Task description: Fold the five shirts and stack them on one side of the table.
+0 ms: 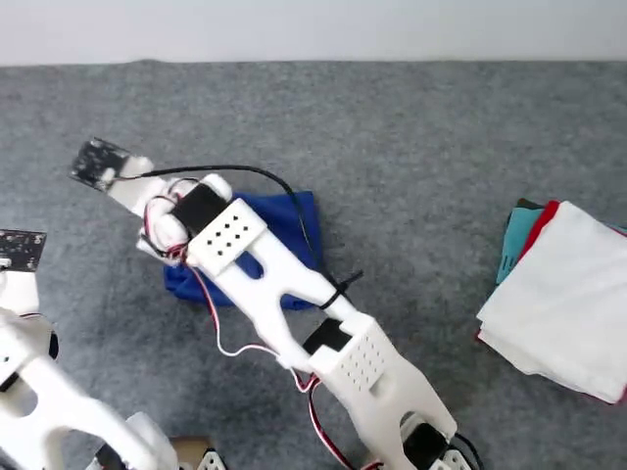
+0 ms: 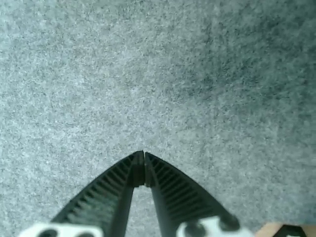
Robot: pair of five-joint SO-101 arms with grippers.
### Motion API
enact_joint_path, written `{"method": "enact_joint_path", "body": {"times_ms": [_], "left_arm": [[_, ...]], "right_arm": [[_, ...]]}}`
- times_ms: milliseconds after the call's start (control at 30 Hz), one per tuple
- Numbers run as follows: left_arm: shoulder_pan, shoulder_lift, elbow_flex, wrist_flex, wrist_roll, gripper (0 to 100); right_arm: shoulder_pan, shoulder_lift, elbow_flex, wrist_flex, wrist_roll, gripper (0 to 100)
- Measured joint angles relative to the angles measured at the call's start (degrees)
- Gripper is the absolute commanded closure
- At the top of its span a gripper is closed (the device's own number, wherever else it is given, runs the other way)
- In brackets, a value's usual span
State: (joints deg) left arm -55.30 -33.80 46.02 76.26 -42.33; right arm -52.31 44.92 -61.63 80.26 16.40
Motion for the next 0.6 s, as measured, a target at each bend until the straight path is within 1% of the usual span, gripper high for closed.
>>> {"method": "enact_joint_path", "body": {"times_ms": [67, 133, 167, 233, 433, 500, 600], "left_arm": [[0.00, 0.00, 0.00, 0.00, 0.00, 99], [0.00, 0.00, 0.00, 0.00, 0.00, 99], [0.00, 0.00, 0.00, 0.00, 0.00, 99], [0.00, 0.00, 0.00, 0.00, 0.00, 99], [0.00, 0.00, 0.00, 0.00, 0.00, 99], [0.00, 0.00, 0.00, 0.00, 0.00, 99], [0.00, 0.00, 0.00, 0.00, 0.00, 99]], "right_arm": [[0.62, 0.00, -3.16, 2.55, 0.09, 90.0], [2.29, 0.00, -4.75, 6.07, 0.18, 97.9], [3.43, 0.00, -5.10, 8.00, 0.18, 99.6], [6.77, 0.00, -5.36, 11.52, 0.18, 97.9], [18.02, 5.98, -5.45, 18.37, 0.18, 98.8], [19.87, 8.88, -5.45, 19.25, 0.18, 98.8], [18.64, 12.48, -5.45, 19.52, 0.18, 98.8]]}}
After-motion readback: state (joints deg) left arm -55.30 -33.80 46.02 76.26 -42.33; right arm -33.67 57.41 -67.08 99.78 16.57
